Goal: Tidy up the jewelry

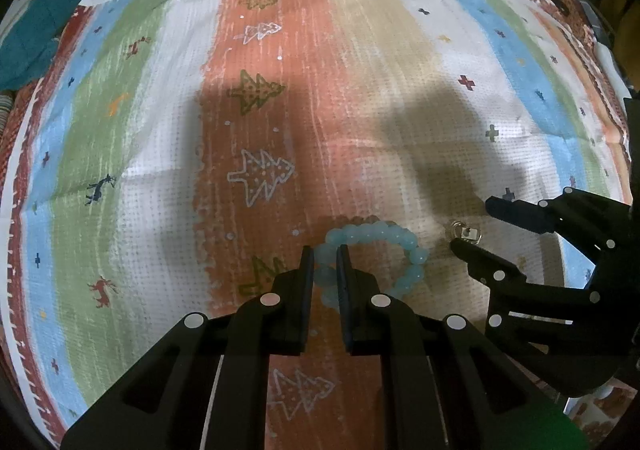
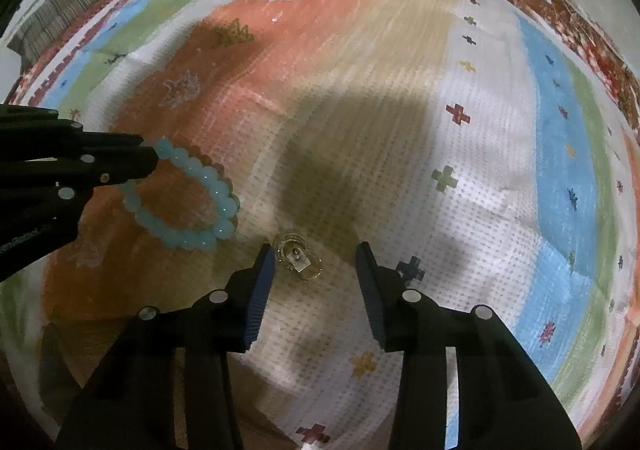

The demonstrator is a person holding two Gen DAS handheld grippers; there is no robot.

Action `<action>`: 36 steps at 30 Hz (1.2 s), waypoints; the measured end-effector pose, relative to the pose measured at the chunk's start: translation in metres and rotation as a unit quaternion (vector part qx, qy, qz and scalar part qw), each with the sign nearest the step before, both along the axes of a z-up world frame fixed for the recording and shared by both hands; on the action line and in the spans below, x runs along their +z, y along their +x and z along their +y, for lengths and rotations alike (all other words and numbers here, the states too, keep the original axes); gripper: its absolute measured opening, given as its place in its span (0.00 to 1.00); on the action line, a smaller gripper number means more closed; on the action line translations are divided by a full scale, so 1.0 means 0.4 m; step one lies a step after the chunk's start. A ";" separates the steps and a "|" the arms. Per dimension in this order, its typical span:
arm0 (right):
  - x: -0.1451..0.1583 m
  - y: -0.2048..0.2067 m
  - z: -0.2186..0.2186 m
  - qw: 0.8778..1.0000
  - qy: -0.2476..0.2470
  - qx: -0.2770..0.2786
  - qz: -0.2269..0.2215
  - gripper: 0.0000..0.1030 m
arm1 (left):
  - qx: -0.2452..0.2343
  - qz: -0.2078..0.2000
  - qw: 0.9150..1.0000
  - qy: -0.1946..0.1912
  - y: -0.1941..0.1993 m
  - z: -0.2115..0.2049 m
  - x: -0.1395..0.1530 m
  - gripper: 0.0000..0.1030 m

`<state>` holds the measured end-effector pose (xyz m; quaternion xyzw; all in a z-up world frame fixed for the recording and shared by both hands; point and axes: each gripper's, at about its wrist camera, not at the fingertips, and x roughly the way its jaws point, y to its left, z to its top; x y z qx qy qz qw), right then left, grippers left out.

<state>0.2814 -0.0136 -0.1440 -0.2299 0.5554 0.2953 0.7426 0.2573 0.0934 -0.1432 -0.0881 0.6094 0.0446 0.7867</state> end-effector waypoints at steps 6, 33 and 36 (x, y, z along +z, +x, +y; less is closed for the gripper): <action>-0.005 0.009 0.010 1.000 -0.002 0.013 0.001 0.37 | 0.001 0.001 1.000 0.004 -0.011 -0.019 0.006 0.11; 0.075 0.015 -0.082 0.995 -0.002 -0.087 -0.044 0.16 | -0.031 -0.048 0.998 0.004 -0.037 -0.093 0.112 0.11; 0.107 0.017 -0.106 0.993 0.012 -0.108 -0.050 0.16 | -0.036 -0.056 0.998 0.006 -0.043 -0.106 0.129 0.11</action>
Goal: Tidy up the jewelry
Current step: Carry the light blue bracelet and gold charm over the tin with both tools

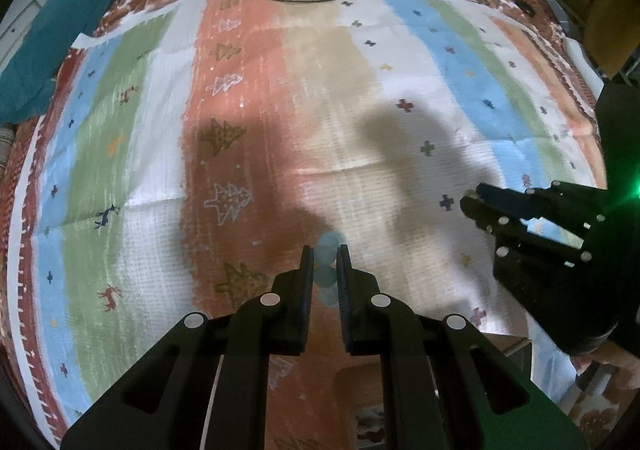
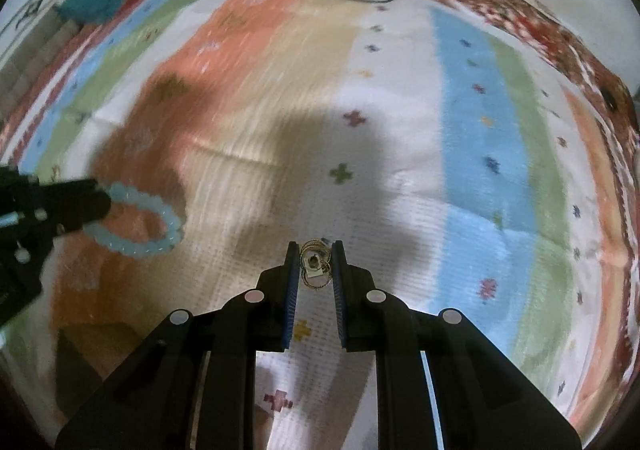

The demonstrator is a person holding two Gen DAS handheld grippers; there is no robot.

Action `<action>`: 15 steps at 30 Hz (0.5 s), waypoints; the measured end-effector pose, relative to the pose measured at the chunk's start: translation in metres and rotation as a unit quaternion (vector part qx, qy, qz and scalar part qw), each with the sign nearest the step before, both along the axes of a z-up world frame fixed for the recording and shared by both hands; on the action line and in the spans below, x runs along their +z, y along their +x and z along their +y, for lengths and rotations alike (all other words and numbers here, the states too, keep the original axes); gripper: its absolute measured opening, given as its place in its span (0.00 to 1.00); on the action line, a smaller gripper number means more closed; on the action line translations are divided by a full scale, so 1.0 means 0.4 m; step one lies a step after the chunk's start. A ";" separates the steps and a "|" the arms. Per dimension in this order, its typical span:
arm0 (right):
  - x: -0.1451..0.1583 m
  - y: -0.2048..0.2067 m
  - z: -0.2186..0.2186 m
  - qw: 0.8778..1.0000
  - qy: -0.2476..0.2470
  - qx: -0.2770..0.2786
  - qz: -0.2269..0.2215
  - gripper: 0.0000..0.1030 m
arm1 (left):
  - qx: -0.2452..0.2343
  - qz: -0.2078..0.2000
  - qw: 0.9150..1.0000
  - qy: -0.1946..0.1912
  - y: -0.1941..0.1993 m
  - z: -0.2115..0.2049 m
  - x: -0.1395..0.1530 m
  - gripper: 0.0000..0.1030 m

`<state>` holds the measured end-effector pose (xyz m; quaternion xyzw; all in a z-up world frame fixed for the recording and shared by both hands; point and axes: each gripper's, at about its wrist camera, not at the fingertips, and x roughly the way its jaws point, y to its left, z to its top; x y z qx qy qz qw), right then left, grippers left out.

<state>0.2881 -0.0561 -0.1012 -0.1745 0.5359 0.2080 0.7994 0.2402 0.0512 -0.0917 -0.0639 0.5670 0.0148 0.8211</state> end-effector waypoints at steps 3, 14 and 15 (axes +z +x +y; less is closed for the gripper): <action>0.020 -0.008 -0.019 1.000 0.001 -0.010 -0.009 0.16 | -0.001 -0.006 1.000 -0.014 -0.006 -0.007 0.016 0.11; 0.067 -0.049 -0.050 0.999 0.008 -0.038 -0.033 0.16 | -0.005 -0.042 0.999 -0.012 -0.043 -0.034 0.086 0.11; 0.074 -0.054 -0.049 0.999 0.012 -0.038 -0.035 0.16 | -0.005 -0.045 0.999 -0.012 -0.047 -0.036 0.092 0.11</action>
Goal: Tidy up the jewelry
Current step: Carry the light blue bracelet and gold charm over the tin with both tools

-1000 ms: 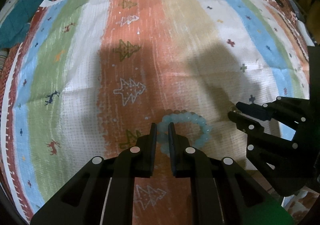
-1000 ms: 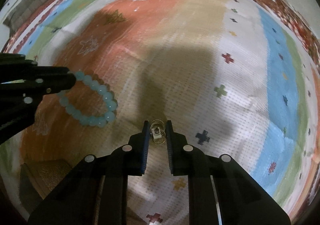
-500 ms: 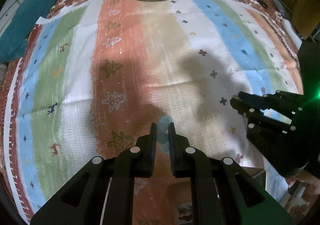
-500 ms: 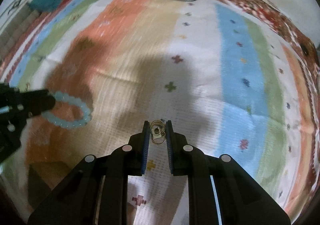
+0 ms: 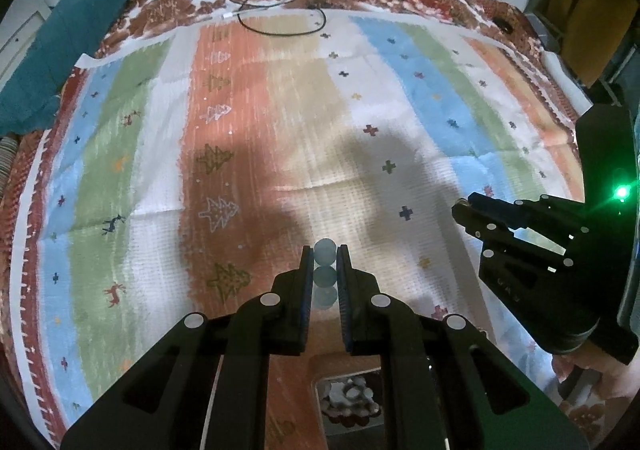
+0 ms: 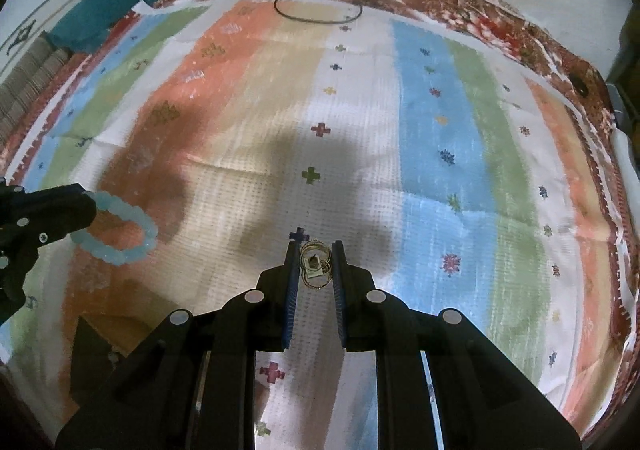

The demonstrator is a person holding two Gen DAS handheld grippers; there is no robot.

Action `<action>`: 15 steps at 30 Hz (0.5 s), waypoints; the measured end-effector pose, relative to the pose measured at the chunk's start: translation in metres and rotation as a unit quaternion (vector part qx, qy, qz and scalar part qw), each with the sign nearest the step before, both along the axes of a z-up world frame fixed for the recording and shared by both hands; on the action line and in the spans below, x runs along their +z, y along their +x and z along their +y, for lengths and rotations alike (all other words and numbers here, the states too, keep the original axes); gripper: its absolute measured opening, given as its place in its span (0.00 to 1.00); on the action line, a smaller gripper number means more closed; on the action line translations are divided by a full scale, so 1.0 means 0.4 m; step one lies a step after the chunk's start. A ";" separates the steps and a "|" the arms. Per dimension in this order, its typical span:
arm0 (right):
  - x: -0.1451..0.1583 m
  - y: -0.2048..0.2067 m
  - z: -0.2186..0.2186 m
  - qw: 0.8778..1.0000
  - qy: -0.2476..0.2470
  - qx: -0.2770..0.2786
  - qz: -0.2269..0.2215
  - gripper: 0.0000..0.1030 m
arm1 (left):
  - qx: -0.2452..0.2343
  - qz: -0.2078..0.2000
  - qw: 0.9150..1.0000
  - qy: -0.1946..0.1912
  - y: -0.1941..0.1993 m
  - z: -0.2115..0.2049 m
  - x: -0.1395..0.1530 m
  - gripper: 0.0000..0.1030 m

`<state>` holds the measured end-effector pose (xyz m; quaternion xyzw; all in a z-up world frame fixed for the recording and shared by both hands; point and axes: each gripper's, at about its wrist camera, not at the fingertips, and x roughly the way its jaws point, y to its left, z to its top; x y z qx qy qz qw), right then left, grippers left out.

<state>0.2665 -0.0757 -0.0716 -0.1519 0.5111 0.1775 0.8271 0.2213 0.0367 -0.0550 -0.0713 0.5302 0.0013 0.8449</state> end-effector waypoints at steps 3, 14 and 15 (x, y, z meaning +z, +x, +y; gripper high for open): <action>0.022 -0.017 0.003 1.000 0.009 0.006 -0.010 0.16 | 0.000 -0.013 1.000 -0.001 -0.013 -0.006 0.023 0.11; 0.082 -0.064 -0.010 0.999 0.029 0.008 -0.037 0.16 | 0.004 -0.048 0.999 -0.007 -0.062 -0.016 0.092 0.11; 0.084 -0.068 -0.012 0.999 0.031 0.008 -0.038 0.16 | 0.003 -0.052 0.999 -0.008 -0.066 -0.018 0.099 0.11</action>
